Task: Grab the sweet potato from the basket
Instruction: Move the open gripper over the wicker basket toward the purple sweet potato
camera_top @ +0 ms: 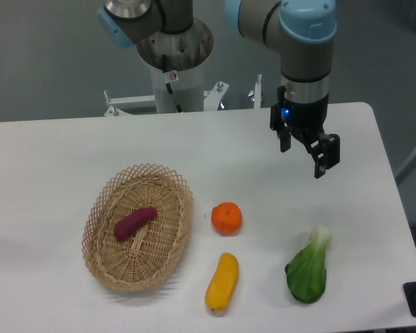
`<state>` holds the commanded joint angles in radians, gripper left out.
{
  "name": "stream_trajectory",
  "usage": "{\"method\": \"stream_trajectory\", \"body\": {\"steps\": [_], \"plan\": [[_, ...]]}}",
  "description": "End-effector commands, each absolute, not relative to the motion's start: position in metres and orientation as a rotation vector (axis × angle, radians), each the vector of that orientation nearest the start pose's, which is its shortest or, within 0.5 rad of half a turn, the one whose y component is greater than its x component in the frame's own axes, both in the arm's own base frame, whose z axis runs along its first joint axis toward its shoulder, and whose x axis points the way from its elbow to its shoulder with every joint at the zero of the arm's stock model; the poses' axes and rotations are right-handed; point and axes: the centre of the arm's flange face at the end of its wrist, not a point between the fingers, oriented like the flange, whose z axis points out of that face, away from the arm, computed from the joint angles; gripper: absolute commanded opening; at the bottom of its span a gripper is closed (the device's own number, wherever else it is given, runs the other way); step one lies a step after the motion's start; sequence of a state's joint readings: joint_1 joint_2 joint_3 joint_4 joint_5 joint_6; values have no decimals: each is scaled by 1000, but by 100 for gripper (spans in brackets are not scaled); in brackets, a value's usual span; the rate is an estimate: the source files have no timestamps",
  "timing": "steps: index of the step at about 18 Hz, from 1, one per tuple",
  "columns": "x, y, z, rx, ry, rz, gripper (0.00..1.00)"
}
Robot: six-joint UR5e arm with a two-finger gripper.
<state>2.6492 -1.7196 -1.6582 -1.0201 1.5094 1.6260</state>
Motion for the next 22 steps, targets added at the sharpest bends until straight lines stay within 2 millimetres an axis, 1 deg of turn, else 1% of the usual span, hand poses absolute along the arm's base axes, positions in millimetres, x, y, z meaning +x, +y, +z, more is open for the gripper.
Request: {"method": "stream_trajectory", "body": {"steps": [4,5,6,7,8,10,11,14,16,18,20,21,22], "plan": [[-429,390,429,-2874,820,445,100],[-420,390,428,-2870,813,438,100],[-411,389,423,-2869,789,418,100],[-406,390,416,-2870,757,392,100],[-397,393,410,-2857,735,364,100],[-379,395,404,-2865,638,344,100],[-370,401,400,-2873,571,325,100],[-334,437,392,-2880,425,266,100],[-313,462,376,-2886,417,225,100],[-291,479,360,-2897,427,185,100],[-269,502,343,-2898,378,158,100],[-254,515,333,-2897,382,143,100],[-244,523,325,-2894,408,142,100]]}}
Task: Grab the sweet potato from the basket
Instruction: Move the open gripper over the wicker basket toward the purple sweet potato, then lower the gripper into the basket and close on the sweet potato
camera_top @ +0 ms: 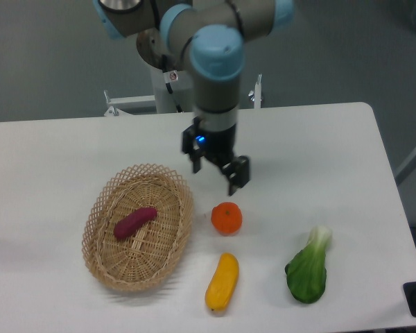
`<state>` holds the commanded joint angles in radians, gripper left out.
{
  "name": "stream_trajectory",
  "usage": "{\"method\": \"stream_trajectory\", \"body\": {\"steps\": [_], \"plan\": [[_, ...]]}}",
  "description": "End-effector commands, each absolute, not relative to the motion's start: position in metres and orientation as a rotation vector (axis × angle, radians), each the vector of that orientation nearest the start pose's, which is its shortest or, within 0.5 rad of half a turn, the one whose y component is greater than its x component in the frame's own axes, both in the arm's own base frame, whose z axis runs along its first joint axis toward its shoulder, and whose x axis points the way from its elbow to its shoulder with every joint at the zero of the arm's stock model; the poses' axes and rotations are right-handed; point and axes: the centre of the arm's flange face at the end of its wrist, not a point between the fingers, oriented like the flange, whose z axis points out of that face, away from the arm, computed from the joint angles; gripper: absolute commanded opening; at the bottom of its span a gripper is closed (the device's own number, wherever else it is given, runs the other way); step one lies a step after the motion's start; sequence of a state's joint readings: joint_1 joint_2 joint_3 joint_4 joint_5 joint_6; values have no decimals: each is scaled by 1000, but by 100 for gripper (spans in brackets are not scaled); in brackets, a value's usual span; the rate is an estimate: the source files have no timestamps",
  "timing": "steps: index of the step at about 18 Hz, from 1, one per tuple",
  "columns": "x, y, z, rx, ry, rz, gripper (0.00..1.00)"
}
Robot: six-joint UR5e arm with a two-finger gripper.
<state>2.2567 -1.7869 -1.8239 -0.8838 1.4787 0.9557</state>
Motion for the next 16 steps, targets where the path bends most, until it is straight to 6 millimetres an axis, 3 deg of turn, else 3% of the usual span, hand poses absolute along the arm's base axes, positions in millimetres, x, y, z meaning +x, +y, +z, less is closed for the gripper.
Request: {"method": "stream_trajectory", "body": {"steps": [6,8,13,16], "plan": [[-209,552,275,-2934,510,43,100],[-187,559,264,-2942,569,21,100],[-170,566,236,-2997,620,13,100],[-171,566,230,-3021,631,26,100]]}}
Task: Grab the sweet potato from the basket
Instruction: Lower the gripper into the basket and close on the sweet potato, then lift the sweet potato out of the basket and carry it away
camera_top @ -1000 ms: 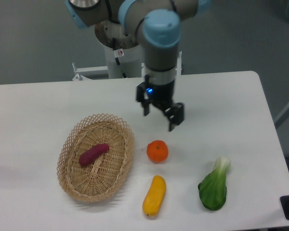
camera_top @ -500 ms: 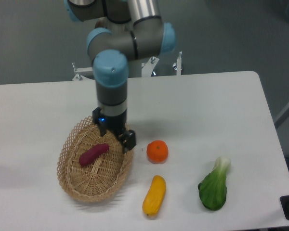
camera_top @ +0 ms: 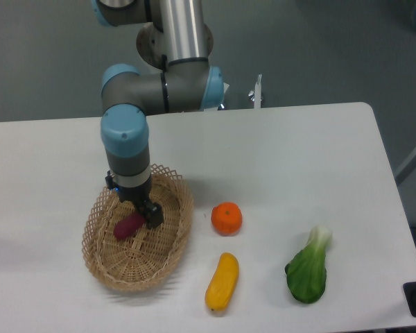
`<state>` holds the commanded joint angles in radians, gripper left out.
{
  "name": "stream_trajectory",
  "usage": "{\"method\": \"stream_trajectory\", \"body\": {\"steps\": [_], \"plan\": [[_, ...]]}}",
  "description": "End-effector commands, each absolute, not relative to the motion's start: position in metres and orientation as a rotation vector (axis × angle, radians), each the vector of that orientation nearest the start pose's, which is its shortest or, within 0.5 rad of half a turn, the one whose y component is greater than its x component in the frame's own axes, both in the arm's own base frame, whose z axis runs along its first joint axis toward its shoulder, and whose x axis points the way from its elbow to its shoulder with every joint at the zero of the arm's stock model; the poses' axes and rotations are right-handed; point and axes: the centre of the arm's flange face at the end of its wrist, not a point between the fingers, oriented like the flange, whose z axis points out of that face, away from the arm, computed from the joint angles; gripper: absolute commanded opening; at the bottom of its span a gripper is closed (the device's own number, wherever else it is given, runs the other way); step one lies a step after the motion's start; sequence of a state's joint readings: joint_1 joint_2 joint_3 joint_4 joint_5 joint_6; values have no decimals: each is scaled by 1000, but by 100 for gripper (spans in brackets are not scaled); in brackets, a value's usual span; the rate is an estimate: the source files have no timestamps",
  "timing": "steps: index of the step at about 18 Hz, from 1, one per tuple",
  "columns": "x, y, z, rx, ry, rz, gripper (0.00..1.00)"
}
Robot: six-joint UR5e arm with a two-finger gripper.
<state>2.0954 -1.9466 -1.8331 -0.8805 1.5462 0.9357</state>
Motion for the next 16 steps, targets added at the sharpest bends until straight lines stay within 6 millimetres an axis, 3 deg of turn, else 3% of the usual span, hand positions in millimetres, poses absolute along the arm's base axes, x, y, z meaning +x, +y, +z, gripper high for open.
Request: {"method": "stream_trajectory", "body": {"steps": [4,10,14,16], "plan": [[-165,572,211,-3055,613,15,100],[-167,577,202,-3054,602,43,97],[-169,578,204,-3057,612,68,45],[-170,577,205,-3060,617,81,32]]}}
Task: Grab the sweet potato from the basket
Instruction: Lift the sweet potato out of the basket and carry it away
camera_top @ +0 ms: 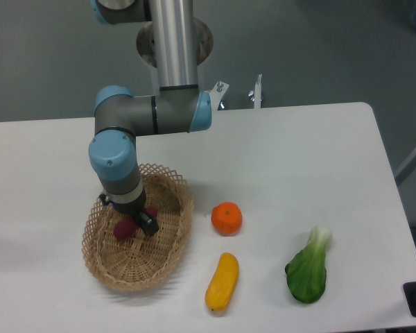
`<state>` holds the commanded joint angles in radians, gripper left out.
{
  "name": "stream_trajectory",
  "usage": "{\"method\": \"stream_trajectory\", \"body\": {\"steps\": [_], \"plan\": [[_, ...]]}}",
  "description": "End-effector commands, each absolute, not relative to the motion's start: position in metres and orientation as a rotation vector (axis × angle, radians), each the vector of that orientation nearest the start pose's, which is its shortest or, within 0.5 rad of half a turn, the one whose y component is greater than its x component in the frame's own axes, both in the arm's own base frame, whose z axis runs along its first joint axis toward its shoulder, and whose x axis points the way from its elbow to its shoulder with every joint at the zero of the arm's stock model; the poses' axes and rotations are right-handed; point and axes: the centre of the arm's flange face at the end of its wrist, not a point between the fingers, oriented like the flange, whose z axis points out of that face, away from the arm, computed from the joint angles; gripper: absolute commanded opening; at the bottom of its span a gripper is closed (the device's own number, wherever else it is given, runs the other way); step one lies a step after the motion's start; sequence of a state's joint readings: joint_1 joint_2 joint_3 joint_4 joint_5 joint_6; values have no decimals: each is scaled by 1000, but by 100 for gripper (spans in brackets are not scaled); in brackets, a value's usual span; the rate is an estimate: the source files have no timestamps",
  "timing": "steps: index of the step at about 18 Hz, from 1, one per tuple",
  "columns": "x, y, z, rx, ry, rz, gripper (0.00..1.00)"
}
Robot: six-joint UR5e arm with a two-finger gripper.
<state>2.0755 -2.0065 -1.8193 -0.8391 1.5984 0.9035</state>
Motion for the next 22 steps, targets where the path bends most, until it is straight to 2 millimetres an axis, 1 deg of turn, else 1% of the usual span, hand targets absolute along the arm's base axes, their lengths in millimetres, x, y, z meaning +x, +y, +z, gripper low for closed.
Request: {"method": "stream_trajectory", "body": {"steps": [2,4,6,8,10,13,15,16,18,20,22], "plan": [[-170,577,208,-3058,617,84,24],[-170,577,210,-3055,619,87,22],[-170,576,217,-3046,617,99,21],[-172,576,227,-3034,616,114,21],[-184,578,246,-3015,595,144,21],[-228,576,287,-2980,555,201,21],[-259,570,310,-2994,499,194,21],[-277,563,328,-2993,475,203,21],[-312,550,355,-2974,473,207,21],[-350,532,370,-2962,437,212,21],[-386,505,388,-2957,440,241,21]]}}
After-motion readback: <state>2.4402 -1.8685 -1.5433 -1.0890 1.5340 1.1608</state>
